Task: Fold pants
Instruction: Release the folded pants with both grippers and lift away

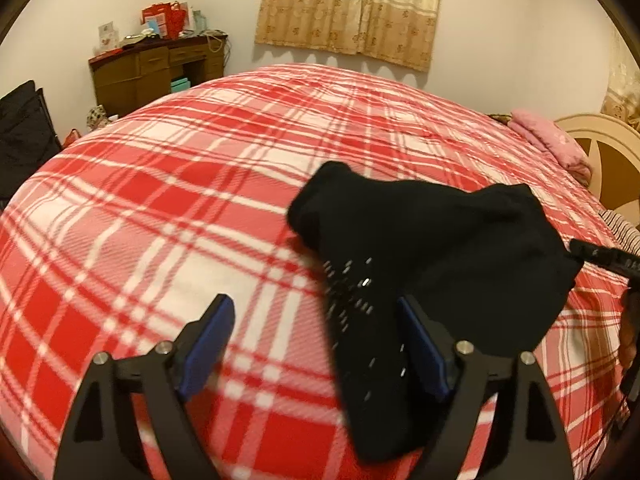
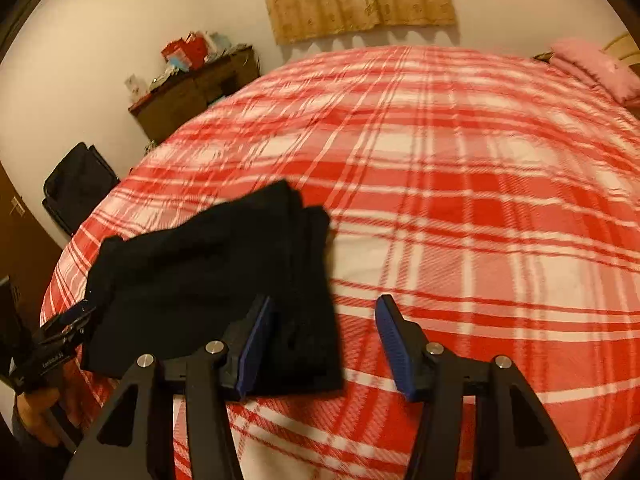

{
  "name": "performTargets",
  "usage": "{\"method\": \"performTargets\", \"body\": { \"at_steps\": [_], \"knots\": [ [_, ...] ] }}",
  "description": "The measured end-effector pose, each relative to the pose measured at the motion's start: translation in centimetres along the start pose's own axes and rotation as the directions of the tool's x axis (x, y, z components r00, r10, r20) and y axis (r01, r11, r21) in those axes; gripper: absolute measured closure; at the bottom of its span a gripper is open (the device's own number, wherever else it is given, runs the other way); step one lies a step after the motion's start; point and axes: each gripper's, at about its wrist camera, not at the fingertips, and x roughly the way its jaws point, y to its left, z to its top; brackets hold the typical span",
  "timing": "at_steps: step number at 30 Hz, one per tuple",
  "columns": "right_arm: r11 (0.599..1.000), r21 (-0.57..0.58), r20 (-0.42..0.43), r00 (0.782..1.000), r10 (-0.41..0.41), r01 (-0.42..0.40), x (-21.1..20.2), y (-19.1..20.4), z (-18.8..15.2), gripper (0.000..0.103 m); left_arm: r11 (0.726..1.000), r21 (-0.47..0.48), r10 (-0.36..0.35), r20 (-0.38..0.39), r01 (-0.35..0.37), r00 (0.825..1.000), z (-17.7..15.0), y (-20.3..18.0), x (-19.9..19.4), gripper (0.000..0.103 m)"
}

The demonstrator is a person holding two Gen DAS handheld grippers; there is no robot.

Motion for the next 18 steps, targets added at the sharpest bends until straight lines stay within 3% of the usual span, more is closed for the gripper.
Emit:
{"method": "performTargets", "body": {
  "at_steps": [7, 12, 18],
  "knots": [
    [0.999, -0.015, 0.091, 0.995, -0.031, 0.032, -7.7, 0.4, -1.6, 0.048, 0.998, -0.005, 0.064, 0.089, -0.064, 0.994, -0.9, 0.4, -5.2, 0.018],
    [0.997, -0.037, 0.176, 0.983, -0.055, 0.062, -13.5, 2.3, -3.6, 0.047, 0.999, -0.016, 0.037, 0.157, -0.035, 0.987, -0.2, -0.2, -8.5, 0.018],
    [0.997, -0.072, 0.268, 0.963, -0.009, 0.030, -18.4, 5.3, -5.4, 0.046, 1.000, 0.017, -0.005, 0.237, 0.001, 0.972, 0.7, -1.9, -11.9, 0.017]
  ]
}}
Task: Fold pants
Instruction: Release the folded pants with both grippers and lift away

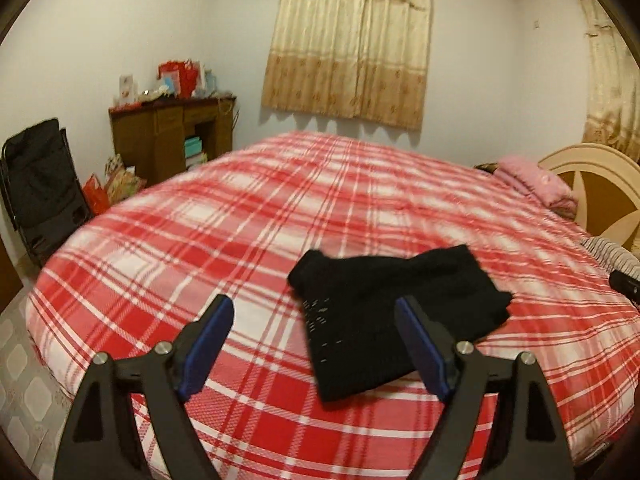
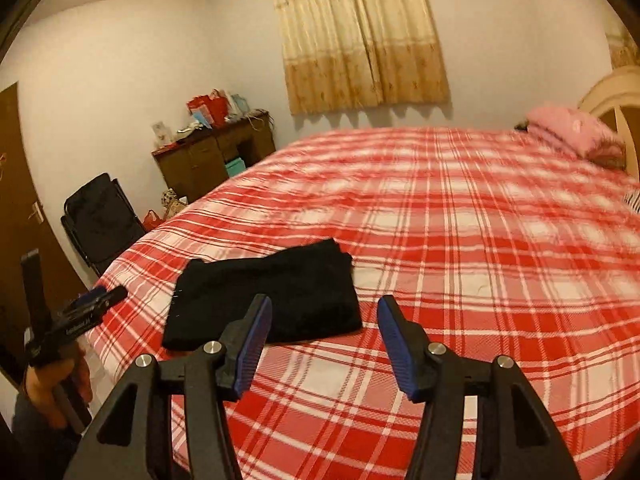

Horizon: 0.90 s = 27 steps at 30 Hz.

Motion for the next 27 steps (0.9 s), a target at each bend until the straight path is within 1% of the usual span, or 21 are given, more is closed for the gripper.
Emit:
{"method": "performTargets", "body": {
  "at_steps": [2, 4, 7, 12, 19, 21, 23, 27],
  "knots": [
    [1.000, -0.029, 0.025, 1.000, -0.004, 0.005, -1.2, 1.0, 0.1, 0.046, 1.000, 0.005, -0.011, 0.021, 0.011, 1.000, 0.2, -0.5, -0.7, 0.010],
    [0.999, -0.041, 0.044, 0.999, 0.001, 0.001, -2.0, 1.6, 0.1, 0.046, 1.000, 0.013, -0.017, 0.040, 0.016, 0.999, 0.3, -0.9, -1.2, 0.009],
    [0.998, -0.055, 0.063, 0.998, 0.014, -0.010, -2.7, 2.3, -0.2, 0.045, 0.999, 0.026, -0.027, 0.050, 0.026, 0.998, 0.5, -1.4, -1.7, 0.009],
    [0.999, -0.049, 0.041, 0.999, 0.019, -0.017, -2.4, 2.5, -0.9, 0.044, 0.999, 0.034, -0.036, 0.063, 0.034, 0.997, 0.5, -1.8, -2.2, 0.009],
    [0.999, -0.031, 0.032, 0.999, 0.025, -0.024, -2.1, 2.1, -1.8, 0.043, 0.999, 0.040, -0.037, 0.050, 0.035, 0.998, 0.2, -2.1, -1.9, 0.009],
    [0.999, -0.029, 0.029, 0.999, 0.026, -0.025, -2.0, 2.1, -1.9, 0.043, 0.998, 0.045, -0.035, 0.044, 0.033, 0.998, 0.1, -2.3, -1.9, 0.008],
    [0.999, -0.032, 0.028, 0.999, 0.030, -0.029, -2.1, 2.2, -2.0, 0.043, 0.998, 0.051, -0.034, 0.046, 0.032, 0.998, 0.0, -2.5, -2.0, 0.005],
    [0.999, -0.043, 0.031, 0.999, 0.030, -0.029, -2.3, 2.5, -2.1, 0.042, 0.998, 0.057, -0.036, 0.049, 0.033, 0.998, -0.1, -2.6, -2.1, 0.005]
  ]
}}
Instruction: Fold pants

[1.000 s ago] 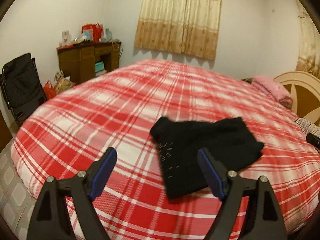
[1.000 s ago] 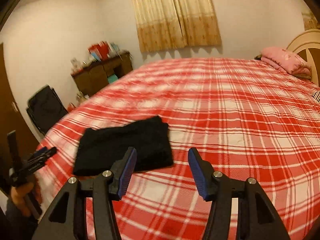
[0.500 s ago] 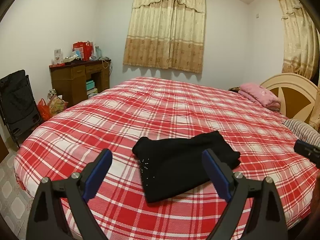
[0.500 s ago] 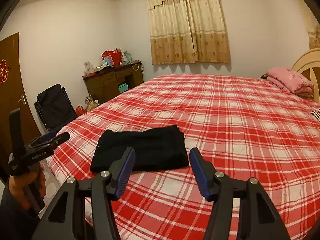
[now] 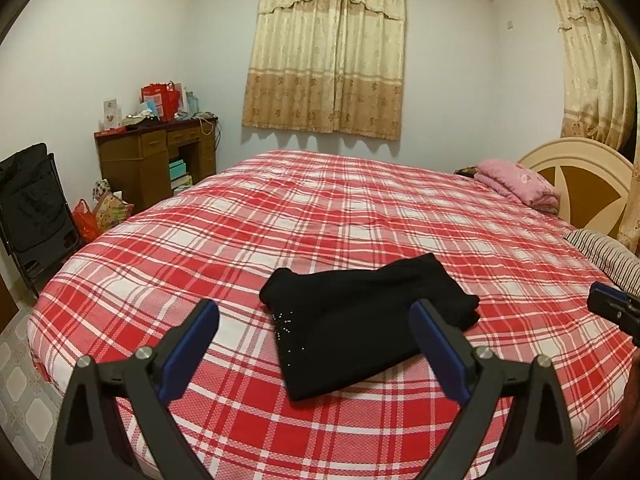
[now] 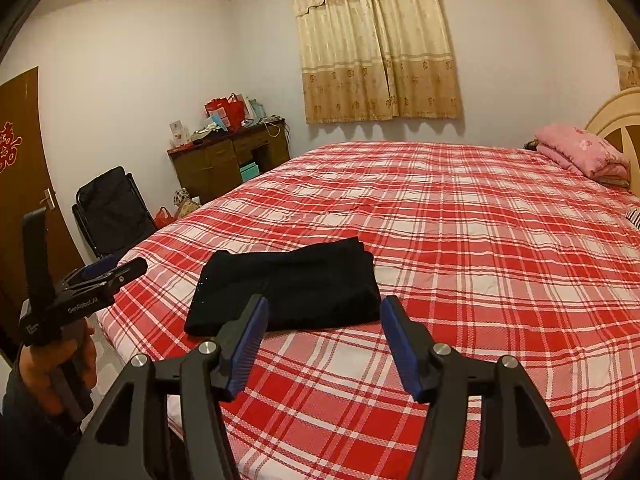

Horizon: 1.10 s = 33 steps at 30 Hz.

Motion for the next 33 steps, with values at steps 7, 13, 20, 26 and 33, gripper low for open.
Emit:
{"method": "performTargets", "body": {
  "at_steps": [7, 13, 20, 26, 33],
  "knots": [
    [1.000, -0.003, 0.011, 1.000, 0.007, -0.007, -0.4, 0.1, 0.0, 0.042, 1.000, -0.001, 0.024, 0.008, -0.024, 1.000, 0.1, -0.1, -0.2, 0.000],
    [1.000, -0.008, 0.026, 1.000, 0.008, -0.008, -0.8, 0.2, 0.1, 0.041, 0.999, -0.002, 0.044, 0.037, -0.044, 0.998, 0.7, 0.0, -1.2, 0.000],
    [1.000, -0.021, 0.035, 0.999, 0.007, -0.006, -1.2, 0.6, 0.2, 0.041, 0.999, -0.005, 0.047, 0.073, -0.047, 0.996, 1.4, -0.1, -2.1, 0.000],
    [1.000, -0.026, 0.048, 0.999, 0.010, -0.009, -1.6, 0.9, 0.2, 0.041, 0.998, 0.008, 0.055, 0.091, -0.056, 0.994, 1.4, -0.3, -2.4, 0.000],
    [1.000, -0.025, 0.050, 0.999, 0.009, -0.008, -1.7, 0.7, 0.1, 0.041, 0.998, 0.032, 0.058, 0.096, -0.062, 0.994, 0.9, -0.9, -2.2, 0.000]
  ]
}}
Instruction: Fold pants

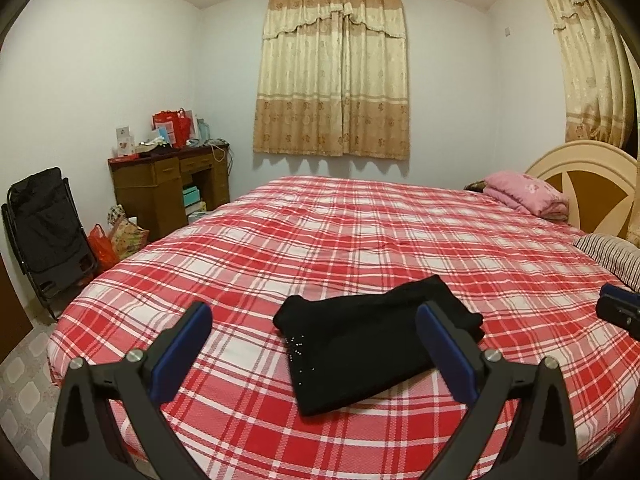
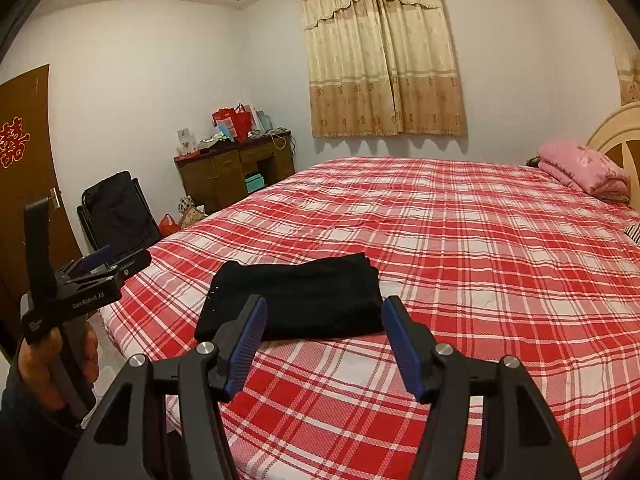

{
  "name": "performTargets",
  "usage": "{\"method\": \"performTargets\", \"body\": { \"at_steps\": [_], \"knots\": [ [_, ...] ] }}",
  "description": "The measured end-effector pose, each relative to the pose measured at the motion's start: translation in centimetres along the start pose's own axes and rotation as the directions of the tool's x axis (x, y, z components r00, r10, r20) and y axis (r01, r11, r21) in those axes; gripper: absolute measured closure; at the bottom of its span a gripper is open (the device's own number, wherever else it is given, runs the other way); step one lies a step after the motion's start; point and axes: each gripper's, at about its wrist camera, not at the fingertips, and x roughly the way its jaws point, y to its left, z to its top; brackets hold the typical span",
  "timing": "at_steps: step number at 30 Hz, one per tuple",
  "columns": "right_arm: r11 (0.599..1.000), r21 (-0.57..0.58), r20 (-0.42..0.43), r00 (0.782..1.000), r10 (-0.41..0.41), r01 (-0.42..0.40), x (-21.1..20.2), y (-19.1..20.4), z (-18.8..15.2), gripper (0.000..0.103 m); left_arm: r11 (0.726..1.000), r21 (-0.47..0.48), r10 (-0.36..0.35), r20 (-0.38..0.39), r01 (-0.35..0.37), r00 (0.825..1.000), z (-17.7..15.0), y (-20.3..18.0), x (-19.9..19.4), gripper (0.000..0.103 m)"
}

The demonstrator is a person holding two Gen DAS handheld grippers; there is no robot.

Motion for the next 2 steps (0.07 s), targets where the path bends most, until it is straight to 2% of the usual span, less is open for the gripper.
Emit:
{"method": "performTargets", "body": {
  "at_steps": [2],
  "knots": [
    [1.000, 0.003, 0.000, 1.000, -0.002, 0.002, 0.03, -0.07, -0.05, 0.041, 1.000, 0.011, 0.002, 0.003, -0.002, 1.000, 0.00, -0.18, -0.06, 0.000]
  ]
}}
